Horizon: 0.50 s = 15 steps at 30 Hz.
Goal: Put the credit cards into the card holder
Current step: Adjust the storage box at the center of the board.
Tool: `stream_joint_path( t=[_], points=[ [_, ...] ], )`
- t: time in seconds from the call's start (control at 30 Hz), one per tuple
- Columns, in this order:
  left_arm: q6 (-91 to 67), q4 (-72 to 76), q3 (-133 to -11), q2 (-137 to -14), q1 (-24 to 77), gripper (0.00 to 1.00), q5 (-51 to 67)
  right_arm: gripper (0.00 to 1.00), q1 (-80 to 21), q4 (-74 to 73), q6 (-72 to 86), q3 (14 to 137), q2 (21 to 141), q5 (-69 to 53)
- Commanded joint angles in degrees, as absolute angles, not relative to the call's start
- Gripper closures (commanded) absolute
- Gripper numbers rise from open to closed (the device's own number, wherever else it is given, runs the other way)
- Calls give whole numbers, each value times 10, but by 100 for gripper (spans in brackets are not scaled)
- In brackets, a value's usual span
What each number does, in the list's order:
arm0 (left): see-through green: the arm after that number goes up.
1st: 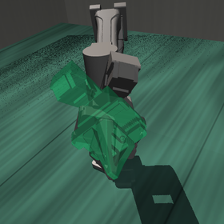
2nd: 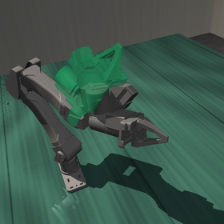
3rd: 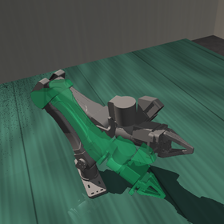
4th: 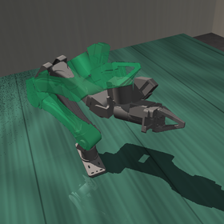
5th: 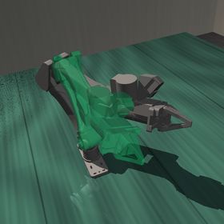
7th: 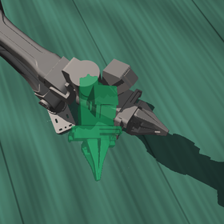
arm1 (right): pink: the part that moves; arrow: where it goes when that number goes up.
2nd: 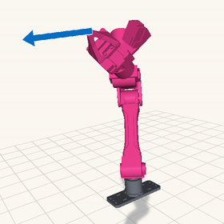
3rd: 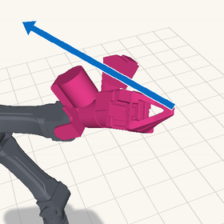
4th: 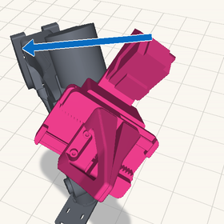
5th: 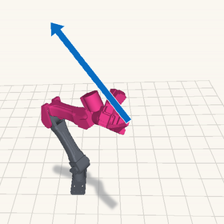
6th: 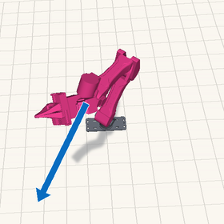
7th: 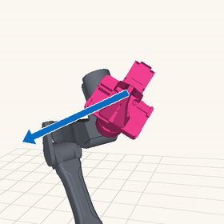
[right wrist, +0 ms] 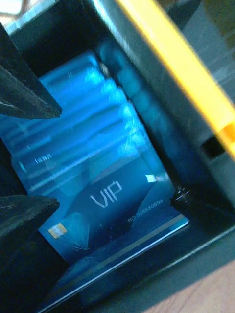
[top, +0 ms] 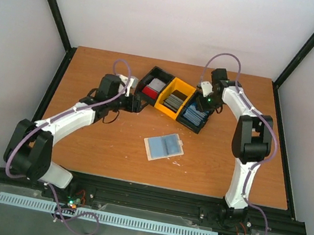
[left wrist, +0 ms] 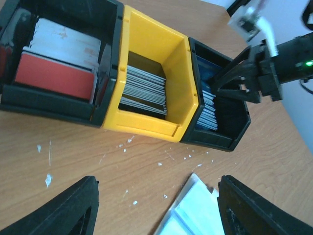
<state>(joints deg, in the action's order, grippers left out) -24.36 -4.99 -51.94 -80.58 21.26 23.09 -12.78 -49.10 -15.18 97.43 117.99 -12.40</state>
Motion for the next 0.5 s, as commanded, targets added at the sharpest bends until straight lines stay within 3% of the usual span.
stream_joint_path(
  t=[0.0,0.47],
  points=[
    [-189,-8,-559,-831,211,32,246,58,-114,-504,-172,1009,1225,-97],
    [-174,-20,-603,-889,210,33,241,57,-113,-511,-174,1053,1281,-107]
  ],
)
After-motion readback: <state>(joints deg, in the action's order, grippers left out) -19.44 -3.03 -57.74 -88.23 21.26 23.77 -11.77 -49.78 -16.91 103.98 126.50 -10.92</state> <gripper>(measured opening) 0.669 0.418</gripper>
